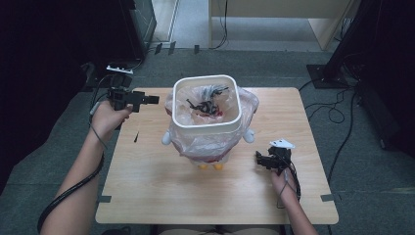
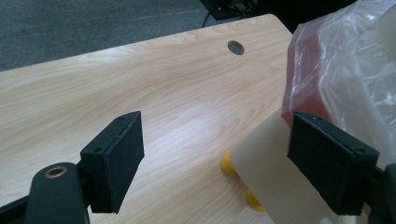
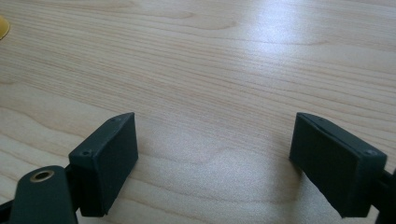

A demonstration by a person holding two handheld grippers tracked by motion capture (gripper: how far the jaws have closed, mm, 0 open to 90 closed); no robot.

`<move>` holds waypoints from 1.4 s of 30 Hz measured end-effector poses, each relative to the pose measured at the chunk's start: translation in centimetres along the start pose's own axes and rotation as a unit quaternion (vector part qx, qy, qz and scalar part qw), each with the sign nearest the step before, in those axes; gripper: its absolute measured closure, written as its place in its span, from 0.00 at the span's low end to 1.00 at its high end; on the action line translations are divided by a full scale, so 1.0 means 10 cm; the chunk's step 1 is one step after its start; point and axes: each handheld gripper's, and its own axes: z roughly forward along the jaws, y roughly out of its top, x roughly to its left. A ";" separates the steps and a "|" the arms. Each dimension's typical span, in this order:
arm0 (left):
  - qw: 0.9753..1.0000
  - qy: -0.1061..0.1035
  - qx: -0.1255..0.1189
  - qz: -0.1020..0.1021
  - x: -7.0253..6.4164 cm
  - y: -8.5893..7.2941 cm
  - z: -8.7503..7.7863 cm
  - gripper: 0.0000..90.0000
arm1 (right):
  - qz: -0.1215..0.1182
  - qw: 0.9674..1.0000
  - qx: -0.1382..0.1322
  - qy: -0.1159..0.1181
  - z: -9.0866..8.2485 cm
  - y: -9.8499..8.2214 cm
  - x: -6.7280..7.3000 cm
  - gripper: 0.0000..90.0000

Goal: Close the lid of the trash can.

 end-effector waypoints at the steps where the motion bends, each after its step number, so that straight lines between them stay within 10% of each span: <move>1: 1.000 0.004 -0.003 0.003 0.00 -0.02 0.01 0.21 | 0.000 1.000 0.000 0.000 0.00 0.00 0.00 0.17; 5: 0.999 0.008 -0.014 0.043 -0.01 -0.11 0.06 0.22 | 0.000 1.000 0.000 0.000 0.00 0.00 0.00 0.17; 42: 1.000 0.002 -0.009 0.021 0.15 -0.83 0.69 0.22 | 0.000 1.000 0.000 0.000 0.00 0.00 0.00 0.17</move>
